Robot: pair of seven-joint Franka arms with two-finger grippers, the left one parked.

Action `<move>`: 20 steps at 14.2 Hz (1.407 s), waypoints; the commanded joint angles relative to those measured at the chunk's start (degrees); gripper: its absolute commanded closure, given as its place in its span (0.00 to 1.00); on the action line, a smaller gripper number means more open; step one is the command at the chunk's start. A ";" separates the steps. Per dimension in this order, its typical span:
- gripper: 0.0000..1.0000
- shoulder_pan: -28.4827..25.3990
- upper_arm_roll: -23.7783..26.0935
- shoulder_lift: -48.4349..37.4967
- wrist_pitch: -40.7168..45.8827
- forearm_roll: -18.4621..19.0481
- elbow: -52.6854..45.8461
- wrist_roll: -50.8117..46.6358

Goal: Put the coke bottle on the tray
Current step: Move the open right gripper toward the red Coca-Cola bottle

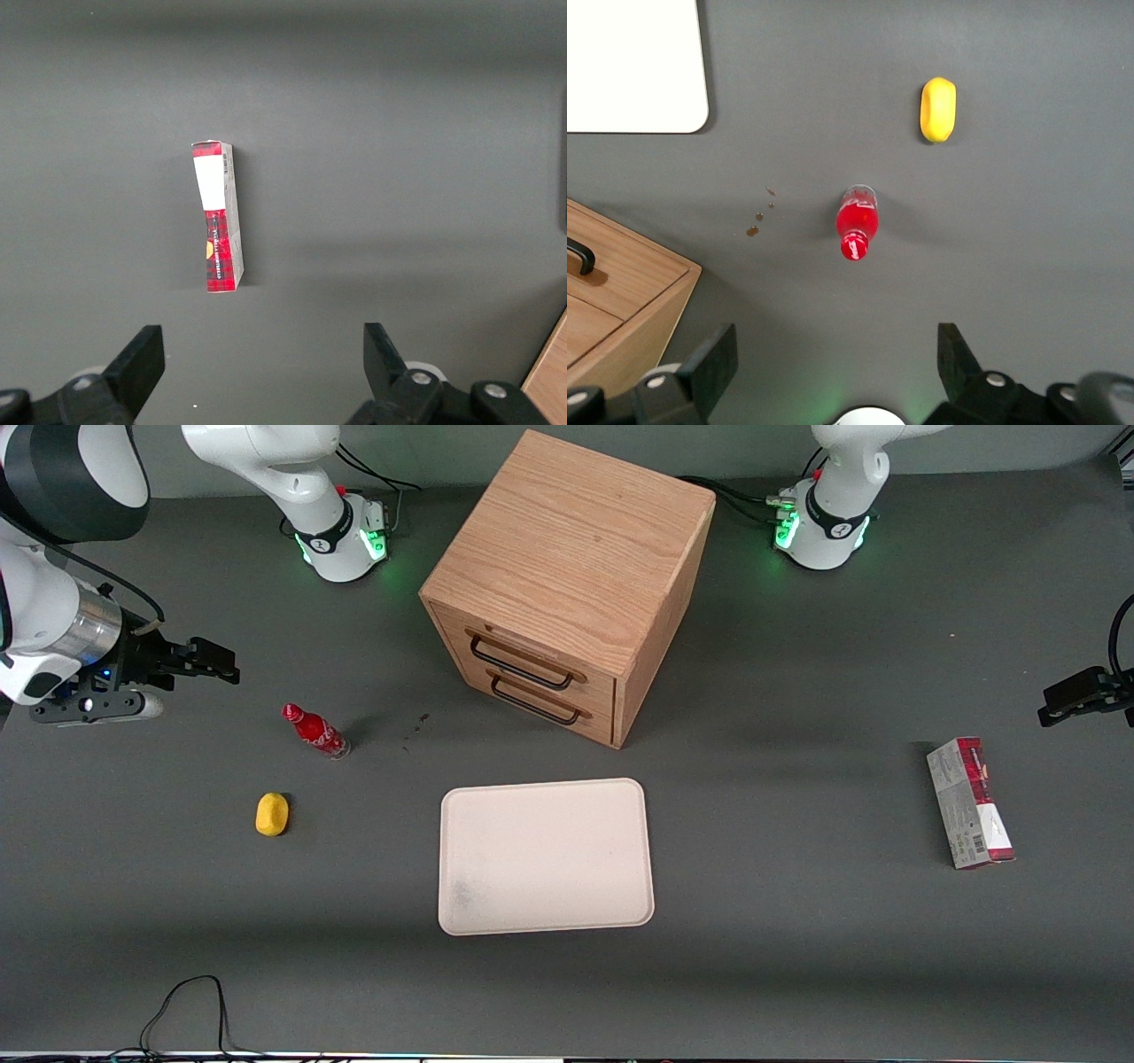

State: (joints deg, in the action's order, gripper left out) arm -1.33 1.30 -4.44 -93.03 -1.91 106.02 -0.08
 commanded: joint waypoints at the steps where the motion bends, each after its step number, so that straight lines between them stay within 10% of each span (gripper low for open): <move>1: 0.00 -0.07 -0.33 -3.64 -2.68 -0.73 5.07 1.66; 14: 0.00 -0.25 -0.33 -11.03 -0.92 2.35 10.87 5.53; 20: 0.00 -0.25 -0.33 -9.36 -16.46 1.82 22.02 5.18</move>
State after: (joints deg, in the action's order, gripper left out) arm -1.33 1.20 -13.73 -104.33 -0.26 123.94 4.17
